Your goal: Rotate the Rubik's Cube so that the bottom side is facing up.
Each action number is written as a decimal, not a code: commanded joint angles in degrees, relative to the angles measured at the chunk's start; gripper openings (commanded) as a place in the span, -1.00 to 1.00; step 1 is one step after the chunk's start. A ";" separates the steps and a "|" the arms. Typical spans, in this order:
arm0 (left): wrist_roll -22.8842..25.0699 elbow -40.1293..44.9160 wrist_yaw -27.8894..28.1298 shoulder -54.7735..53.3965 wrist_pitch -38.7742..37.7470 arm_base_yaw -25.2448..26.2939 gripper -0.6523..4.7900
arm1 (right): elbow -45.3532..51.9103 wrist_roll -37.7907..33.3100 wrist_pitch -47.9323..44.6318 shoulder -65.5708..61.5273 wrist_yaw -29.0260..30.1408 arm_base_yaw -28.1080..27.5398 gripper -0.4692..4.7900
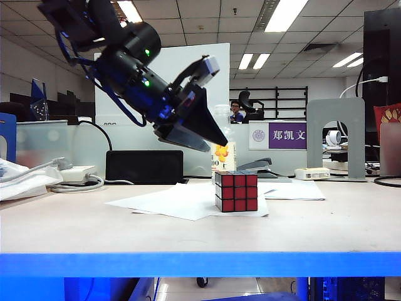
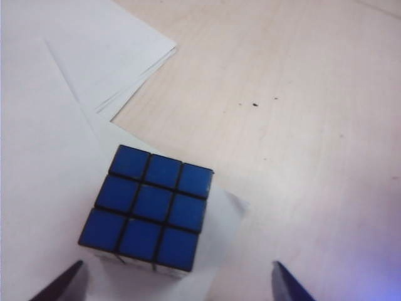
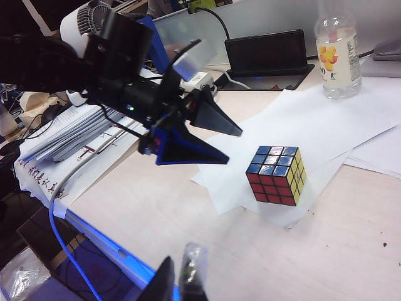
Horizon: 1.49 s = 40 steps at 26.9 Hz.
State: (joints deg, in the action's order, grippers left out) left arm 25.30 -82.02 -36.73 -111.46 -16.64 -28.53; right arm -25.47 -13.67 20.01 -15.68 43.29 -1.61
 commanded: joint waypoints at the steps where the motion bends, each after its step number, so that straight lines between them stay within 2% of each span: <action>1: 1.07 -2.25 0.37 -2.56 -1.05 -0.07 0.64 | -0.31 0.22 -0.98 0.00 0.17 0.24 -0.72; 6: 3.85 -5.60 1.22 -6.51 -3.06 -0.15 0.64 | -0.31 0.20 -0.96 0.00 0.22 0.39 -0.72; 11: 7.37 -8.68 4.74 -8.79 -4.50 -0.15 0.64 | -0.31 0.20 -0.96 0.00 0.15 1.75 -0.72; 24: 7.30 -10.78 3.02 -12.57 -4.20 -0.63 0.64 | -0.31 0.22 -0.92 -0.02 0.15 2.43 -0.72; 34: 7.32 -10.95 3.04 -13.60 3.61 -0.63 0.64 | -0.22 0.20 -0.50 -0.02 0.33 2.47 -0.72; 40: 7.06 -14.82 0.11 -16.57 2.62 -0.63 0.64 | -0.20 0.24 -0.46 -0.04 0.33 4.00 -0.72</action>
State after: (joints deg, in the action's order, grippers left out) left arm 32.38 -95.85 -35.05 -127.63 -14.02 -29.12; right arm -25.47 -13.65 20.05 -15.73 43.33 2.04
